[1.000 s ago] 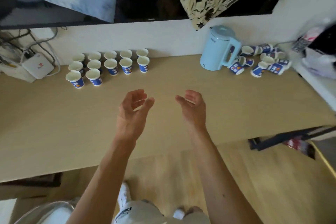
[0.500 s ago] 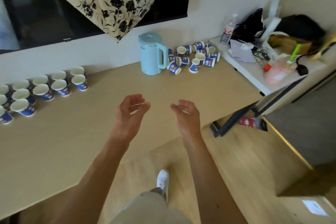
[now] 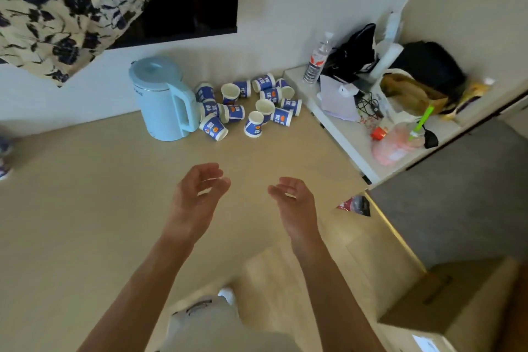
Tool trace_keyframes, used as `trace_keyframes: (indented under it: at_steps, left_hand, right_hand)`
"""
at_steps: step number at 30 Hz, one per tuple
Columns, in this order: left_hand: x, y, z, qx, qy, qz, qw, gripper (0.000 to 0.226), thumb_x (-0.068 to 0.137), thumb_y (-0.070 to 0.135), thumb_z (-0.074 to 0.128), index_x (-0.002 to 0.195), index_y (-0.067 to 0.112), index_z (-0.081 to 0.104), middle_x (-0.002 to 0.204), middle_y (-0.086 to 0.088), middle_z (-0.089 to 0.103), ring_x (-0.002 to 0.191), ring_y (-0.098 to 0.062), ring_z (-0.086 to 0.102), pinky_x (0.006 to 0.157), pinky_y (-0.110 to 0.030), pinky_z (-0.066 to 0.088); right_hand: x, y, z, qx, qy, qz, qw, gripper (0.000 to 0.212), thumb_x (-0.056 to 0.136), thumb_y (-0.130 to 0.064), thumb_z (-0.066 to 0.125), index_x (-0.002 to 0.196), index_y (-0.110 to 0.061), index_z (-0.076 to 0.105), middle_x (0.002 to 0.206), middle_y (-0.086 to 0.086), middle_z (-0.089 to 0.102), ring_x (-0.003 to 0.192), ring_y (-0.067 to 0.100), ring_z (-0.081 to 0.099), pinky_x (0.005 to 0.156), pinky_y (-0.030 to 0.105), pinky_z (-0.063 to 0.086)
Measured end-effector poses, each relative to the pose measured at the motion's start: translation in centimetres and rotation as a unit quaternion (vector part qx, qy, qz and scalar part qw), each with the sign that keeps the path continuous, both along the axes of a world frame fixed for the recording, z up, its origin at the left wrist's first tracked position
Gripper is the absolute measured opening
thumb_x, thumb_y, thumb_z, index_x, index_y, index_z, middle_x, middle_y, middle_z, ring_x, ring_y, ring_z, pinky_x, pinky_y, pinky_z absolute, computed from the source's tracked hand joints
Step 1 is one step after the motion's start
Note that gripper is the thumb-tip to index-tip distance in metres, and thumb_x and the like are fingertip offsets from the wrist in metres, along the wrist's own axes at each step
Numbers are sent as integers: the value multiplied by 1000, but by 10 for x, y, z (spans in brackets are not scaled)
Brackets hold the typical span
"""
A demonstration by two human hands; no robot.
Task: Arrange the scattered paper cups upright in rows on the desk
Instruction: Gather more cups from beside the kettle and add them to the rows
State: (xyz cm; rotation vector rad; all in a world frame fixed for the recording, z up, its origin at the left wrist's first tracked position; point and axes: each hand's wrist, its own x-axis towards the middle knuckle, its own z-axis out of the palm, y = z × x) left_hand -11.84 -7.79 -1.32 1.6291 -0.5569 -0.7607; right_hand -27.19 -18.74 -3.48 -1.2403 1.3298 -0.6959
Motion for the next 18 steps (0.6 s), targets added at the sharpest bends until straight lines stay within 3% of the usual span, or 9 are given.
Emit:
trace_keyframes:
  at_steps: [3,5,10,12,15,18]
  left_hand:
    - [3,-28,1,10,0,-3,1000,20,91,21,73,104,33,65,107,12,72,89,9,67,68,-3,47]
    - [4,-38,0,17,6,4,1000,21,90,21,74,103,34,65,107,12,72,89,11,67,68,-3,47]
    - [13,-58,-14,34,32,56,997,20,90,20,74,106,28,66,108,11,72,89,11,67,68,-3,47]
    - [14,-65,-19,40,44,78,995,20,90,20,74,107,27,66,107,10,72,89,9,68,69,-4,48]
    - [14,-73,-23,49,51,113,991,21,90,20,75,108,25,67,108,8,72,89,8,68,69,-5,48]
    - [11,-86,-23,59,53,155,985,21,90,19,75,108,25,67,107,8,72,89,8,68,70,-6,49]
  right_hand:
    - [8,-32,-5,17,16,9,1000,32,88,-11,78,117,-6,65,113,15,70,84,12,64,81,27,50]
    - [16,-51,-8,23,27,23,999,35,88,-11,78,119,-4,64,115,17,70,87,15,64,83,30,50]
    - [50,-115,-20,-5,89,115,989,36,85,-20,81,116,-16,64,112,6,71,81,2,64,63,7,46]
    - [70,-143,-25,-39,137,160,977,38,83,-26,81,115,-22,60,114,1,69,87,6,65,71,15,47]
    - [109,-184,-39,-125,220,255,933,47,83,-28,76,124,-22,55,128,1,57,112,15,58,90,29,46]
    - [152,-220,-56,-245,321,365,839,62,85,-23,76,139,-15,46,139,9,45,125,26,50,95,39,47]
